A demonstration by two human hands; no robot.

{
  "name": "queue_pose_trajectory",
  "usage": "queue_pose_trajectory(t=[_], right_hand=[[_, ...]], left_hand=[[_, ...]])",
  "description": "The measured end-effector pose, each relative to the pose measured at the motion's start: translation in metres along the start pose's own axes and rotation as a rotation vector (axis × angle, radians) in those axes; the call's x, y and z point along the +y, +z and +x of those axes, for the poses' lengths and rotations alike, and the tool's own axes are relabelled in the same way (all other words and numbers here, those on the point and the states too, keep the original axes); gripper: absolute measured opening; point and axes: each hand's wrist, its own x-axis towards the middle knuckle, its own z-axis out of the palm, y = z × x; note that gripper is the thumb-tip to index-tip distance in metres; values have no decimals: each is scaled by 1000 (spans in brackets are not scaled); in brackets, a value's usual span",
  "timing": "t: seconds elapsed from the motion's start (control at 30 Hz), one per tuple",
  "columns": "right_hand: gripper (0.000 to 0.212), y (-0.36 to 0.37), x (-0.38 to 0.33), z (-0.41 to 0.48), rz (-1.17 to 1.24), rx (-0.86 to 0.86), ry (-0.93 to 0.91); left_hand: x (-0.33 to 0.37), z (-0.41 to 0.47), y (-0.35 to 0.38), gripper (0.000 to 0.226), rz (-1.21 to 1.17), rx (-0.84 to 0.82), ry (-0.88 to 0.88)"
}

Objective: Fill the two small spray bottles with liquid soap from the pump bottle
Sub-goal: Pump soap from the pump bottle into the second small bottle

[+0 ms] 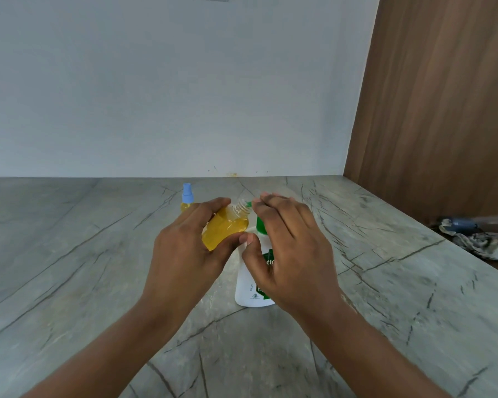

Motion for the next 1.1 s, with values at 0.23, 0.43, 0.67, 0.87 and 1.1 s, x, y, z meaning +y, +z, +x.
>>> queue_pose_trajectory(t=[0.23,0.43,0.67,0.87,1.1], right_hand=[[39,-5,1,6,-8,-44,17],[40,-9,0,8,-29,-65,15],[40,-11,0,9,-51,-59,4],[37,-8,0,9,-23,-6,9],[32,-4,0,6,-17,-3,5]], left_hand=[[4,4,-3,56,-15,13,3],[8,8,-5,55,-42,47,-12],[7,6,-3,54,-43,50,-2],[6,4,-3,60,-47,35,0],[2,1,-1,53,-22,19,-23]])
